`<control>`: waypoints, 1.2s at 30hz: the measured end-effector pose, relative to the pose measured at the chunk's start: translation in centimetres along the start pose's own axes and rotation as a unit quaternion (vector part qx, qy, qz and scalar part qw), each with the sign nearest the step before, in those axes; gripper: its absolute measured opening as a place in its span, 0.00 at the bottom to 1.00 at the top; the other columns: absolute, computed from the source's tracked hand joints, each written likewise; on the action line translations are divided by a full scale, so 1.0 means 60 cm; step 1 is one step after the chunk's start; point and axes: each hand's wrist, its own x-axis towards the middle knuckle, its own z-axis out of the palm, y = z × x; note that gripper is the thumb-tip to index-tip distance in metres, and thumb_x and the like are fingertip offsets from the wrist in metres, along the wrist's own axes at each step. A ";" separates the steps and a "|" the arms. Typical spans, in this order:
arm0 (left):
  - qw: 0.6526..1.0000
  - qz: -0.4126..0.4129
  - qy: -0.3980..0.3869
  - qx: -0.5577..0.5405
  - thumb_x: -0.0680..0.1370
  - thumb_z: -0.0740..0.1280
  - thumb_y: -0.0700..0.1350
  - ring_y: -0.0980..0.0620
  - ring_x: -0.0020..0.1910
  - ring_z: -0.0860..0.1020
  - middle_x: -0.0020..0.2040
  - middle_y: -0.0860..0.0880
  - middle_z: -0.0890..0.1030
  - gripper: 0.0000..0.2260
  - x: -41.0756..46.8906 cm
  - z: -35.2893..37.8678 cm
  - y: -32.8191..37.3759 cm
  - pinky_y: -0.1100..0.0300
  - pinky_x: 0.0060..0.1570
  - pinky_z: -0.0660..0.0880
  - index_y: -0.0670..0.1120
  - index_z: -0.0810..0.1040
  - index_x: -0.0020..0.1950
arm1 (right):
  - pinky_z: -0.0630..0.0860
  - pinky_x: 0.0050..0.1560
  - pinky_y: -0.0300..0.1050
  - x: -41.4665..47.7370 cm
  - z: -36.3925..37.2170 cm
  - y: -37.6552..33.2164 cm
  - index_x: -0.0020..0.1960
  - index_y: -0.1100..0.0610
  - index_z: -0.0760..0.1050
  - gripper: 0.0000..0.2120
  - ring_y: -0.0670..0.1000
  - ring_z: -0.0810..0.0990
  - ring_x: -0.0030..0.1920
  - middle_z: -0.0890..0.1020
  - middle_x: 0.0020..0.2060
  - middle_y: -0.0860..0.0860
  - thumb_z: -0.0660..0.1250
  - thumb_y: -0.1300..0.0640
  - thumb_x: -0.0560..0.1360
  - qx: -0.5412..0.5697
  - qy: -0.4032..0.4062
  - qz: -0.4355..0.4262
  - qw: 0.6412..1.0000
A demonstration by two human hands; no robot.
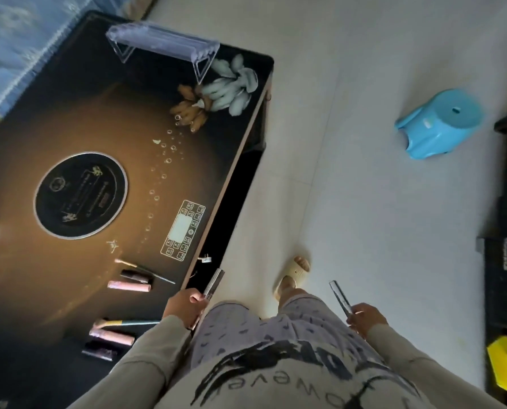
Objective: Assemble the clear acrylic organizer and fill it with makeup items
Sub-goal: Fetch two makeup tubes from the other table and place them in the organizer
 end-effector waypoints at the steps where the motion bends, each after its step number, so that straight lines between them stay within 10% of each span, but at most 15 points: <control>1: 1.000 0.000 -0.003 0.010 0.75 0.66 0.45 0.46 0.58 0.78 0.57 0.42 0.82 0.12 0.004 0.000 0.015 0.63 0.49 0.68 0.41 0.79 0.55 | 0.73 0.30 0.26 0.009 -0.012 -0.009 0.60 0.66 0.72 0.14 0.49 0.81 0.35 0.82 0.48 0.60 0.60 0.67 0.76 -0.012 -0.003 -0.009 1.000; 4: 0.999 0.010 -0.013 0.034 0.76 0.66 0.46 0.47 0.57 0.78 0.57 0.43 0.82 0.12 0.023 0.000 0.066 0.64 0.47 0.67 0.41 0.79 0.56 | 0.70 0.58 0.39 0.041 -0.057 -0.043 0.60 0.63 0.73 0.14 0.56 0.77 0.60 0.79 0.60 0.58 0.60 0.61 0.77 -0.061 -0.001 -0.030 0.998; 10: 0.999 0.018 -0.007 0.031 0.76 0.66 0.46 0.45 0.55 0.79 0.56 0.41 0.82 0.12 0.062 -0.003 0.168 0.62 0.47 0.67 0.41 0.79 0.55 | 0.70 0.22 0.37 0.098 -0.146 -0.107 0.51 0.63 0.72 0.06 0.51 0.73 0.27 0.77 0.36 0.59 0.60 0.69 0.75 0.043 0.019 -0.024 0.999; 36: 0.977 0.142 -0.008 0.156 0.77 0.63 0.44 0.41 0.57 0.77 0.56 0.39 0.81 0.12 0.336 -0.258 0.724 0.56 0.56 0.72 0.38 0.78 0.54 | 0.62 0.13 0.27 0.245 -0.304 -0.451 0.48 0.64 0.68 0.05 0.52 0.72 0.24 0.73 0.29 0.59 0.59 0.72 0.76 0.281 0.035 0.054 0.957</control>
